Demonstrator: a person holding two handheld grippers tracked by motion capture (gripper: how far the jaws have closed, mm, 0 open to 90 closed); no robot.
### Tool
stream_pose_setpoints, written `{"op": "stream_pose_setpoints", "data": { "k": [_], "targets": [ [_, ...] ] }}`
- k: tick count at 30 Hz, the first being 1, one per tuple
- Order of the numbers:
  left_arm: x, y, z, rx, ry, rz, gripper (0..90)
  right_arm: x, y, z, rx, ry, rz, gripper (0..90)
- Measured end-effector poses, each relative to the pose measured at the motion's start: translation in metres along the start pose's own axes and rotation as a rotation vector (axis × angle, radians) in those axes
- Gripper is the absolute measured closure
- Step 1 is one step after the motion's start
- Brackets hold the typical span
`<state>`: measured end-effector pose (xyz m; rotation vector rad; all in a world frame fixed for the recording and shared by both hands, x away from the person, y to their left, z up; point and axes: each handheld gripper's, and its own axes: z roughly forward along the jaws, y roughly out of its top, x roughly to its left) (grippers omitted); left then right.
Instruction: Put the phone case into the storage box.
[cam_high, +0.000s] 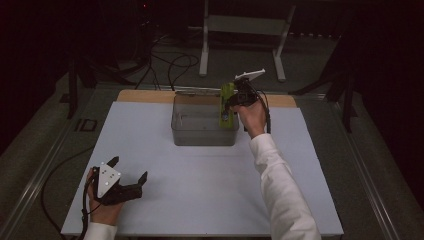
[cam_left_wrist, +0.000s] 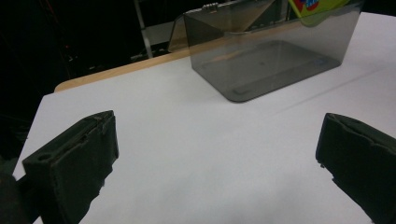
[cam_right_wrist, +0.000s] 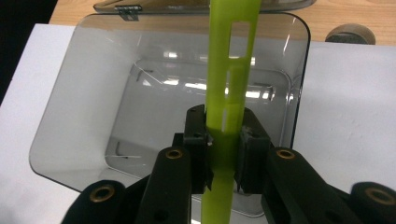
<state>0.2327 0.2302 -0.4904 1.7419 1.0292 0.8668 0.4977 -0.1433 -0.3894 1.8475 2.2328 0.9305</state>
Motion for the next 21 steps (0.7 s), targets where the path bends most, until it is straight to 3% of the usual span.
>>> {"op": "stream_pose_setpoints", "data": {
  "k": [21],
  "targets": [
    [-0.001,0.0,0.0,-0.001,-0.002,0.001,0.0,-0.009,-0.006,0.012,0.04,-0.027,0.022,77.5]
  ]
}}
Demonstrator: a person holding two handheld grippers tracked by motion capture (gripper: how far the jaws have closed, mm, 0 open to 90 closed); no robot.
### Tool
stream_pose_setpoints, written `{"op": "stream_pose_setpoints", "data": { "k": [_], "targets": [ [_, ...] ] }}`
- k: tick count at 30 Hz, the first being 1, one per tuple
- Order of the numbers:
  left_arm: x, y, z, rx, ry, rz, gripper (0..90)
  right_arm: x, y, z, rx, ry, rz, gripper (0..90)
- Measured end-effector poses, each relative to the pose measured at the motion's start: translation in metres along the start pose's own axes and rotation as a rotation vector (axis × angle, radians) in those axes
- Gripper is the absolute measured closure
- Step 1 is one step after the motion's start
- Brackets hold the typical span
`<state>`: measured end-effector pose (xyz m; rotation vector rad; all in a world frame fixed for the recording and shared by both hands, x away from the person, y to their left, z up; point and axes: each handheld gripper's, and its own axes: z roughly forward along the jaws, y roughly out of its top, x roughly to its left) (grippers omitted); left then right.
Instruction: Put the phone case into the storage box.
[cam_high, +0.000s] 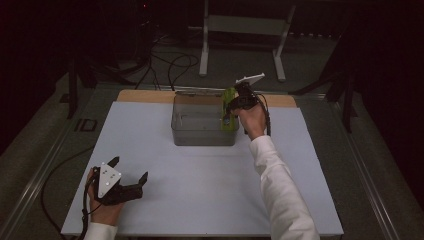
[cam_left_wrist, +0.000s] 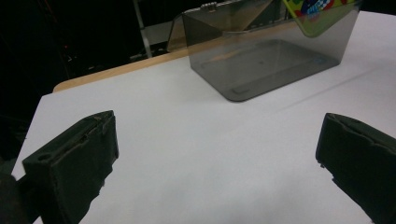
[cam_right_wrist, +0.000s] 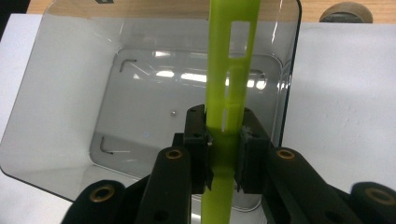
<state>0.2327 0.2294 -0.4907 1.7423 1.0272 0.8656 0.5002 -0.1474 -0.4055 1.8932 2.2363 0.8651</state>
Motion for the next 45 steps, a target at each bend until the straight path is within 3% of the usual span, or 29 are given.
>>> {"op": "stream_pose_setpoints", "data": {
  "k": [45],
  "targets": [
    [0.0,0.0,0.0,-0.001,0.0,0.003,0.0,0.003,-0.002,0.02,0.055,-0.054,-0.011,77.5]
  ]
}}
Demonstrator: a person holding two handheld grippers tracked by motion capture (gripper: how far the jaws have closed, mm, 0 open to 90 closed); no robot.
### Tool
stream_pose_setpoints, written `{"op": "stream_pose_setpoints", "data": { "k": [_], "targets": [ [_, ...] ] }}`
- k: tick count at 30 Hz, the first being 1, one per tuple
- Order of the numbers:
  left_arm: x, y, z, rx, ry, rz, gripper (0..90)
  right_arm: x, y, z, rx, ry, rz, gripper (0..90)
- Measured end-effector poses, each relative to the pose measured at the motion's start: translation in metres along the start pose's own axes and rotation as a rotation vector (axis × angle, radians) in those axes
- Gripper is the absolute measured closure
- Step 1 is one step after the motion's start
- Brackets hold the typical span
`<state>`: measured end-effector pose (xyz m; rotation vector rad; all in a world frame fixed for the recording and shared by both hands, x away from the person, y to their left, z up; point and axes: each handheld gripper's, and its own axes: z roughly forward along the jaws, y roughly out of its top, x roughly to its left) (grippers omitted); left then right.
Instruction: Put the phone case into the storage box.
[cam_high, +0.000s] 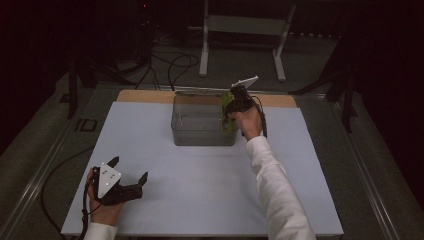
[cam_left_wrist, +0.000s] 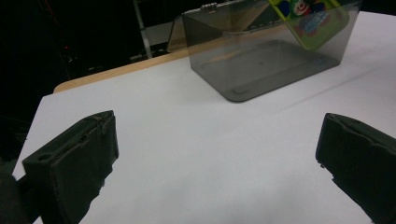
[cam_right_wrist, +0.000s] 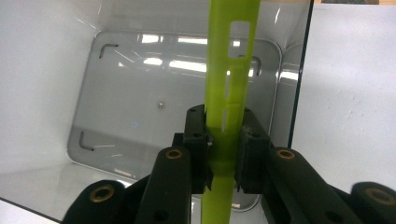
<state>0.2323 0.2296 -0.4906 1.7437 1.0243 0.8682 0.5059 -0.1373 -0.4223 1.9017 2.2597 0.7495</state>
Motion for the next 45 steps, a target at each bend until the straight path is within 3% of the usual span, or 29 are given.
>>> {"op": "stream_pose_setpoints", "data": {
  "k": [25,45],
  "targets": [
    [0.0,0.0,0.0,0.0,-0.001,0.0,0.0,0.0,-0.001,0.011,0.033,-0.027,-0.003,77.4],
    [0.0,0.0,0.0,0.001,-0.002,0.002,0.0,-0.003,0.0,0.015,0.034,-0.047,0.022,77.3]
  ]
}}
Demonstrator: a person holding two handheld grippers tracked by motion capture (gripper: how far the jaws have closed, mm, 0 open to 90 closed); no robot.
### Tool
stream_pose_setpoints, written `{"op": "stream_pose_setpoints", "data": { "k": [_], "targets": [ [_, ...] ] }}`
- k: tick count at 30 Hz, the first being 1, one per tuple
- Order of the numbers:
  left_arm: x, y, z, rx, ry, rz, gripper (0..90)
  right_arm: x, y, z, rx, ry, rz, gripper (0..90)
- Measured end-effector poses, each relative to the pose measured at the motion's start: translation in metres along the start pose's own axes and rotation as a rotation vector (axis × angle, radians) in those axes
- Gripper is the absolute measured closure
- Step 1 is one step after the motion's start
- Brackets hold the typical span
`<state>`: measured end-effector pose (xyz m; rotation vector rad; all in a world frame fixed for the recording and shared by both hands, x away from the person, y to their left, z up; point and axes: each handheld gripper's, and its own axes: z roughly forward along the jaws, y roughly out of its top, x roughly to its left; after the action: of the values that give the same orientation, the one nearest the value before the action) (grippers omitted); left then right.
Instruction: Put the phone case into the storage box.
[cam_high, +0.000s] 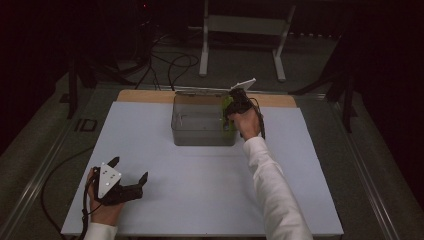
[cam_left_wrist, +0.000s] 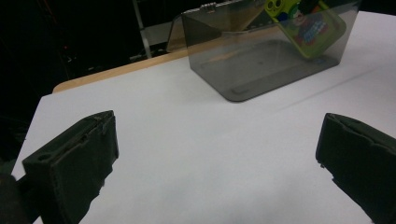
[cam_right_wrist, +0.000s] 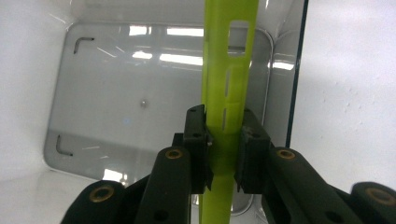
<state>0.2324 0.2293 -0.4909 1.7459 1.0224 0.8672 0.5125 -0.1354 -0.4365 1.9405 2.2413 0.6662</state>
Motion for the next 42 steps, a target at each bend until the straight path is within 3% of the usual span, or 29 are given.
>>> {"op": "stream_pose_setpoints", "data": {
  "k": [14,28,42],
  "targets": [
    [-0.001,0.0,0.0,0.0,-0.002,0.004,0.0,0.0,0.002,0.003,-0.008,0.011,0.032,77.3],
    [-0.001,0.0,0.0,0.001,-0.003,0.007,0.0,-0.004,0.002,0.002,0.042,0.029,0.061,77.4],
    [0.0,0.0,0.0,-0.001,-0.003,0.004,0.0,-0.002,0.004,0.012,0.02,0.023,0.088,76.7]
  ]
}}
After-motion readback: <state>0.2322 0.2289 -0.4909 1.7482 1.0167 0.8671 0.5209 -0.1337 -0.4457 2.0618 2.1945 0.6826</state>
